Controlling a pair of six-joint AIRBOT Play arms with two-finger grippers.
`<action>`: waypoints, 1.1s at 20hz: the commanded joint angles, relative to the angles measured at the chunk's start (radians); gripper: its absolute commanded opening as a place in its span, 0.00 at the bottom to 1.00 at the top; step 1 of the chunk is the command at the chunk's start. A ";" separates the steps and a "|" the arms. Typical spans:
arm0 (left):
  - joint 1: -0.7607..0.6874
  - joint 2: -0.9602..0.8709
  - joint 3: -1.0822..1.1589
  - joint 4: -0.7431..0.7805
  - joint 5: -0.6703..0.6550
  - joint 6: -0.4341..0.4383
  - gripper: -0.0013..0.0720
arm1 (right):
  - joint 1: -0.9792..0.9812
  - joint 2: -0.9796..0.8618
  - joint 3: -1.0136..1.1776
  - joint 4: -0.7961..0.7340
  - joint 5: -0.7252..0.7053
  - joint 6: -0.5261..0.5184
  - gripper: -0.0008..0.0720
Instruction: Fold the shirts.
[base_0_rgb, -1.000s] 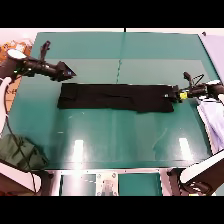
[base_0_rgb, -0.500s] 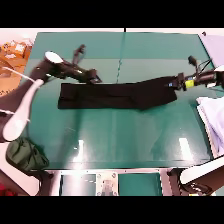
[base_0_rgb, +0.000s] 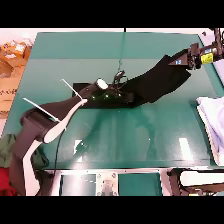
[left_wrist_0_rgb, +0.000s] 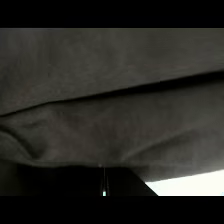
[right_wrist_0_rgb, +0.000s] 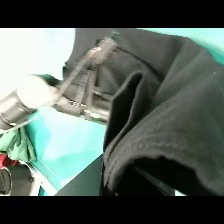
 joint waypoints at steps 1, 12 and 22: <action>-0.011 -0.032 0.052 -0.044 -0.016 0.000 0.06 | 0.024 0.015 0.019 -0.008 0.006 0.032 0.03; 0.434 0.023 0.450 0.198 -0.632 -0.126 0.06 | 0.218 0.012 0.018 0.004 -0.171 0.050 0.03; 0.752 0.175 0.449 0.382 -0.673 -0.231 0.06 | 0.855 -0.400 0.016 0.071 -0.959 0.065 0.03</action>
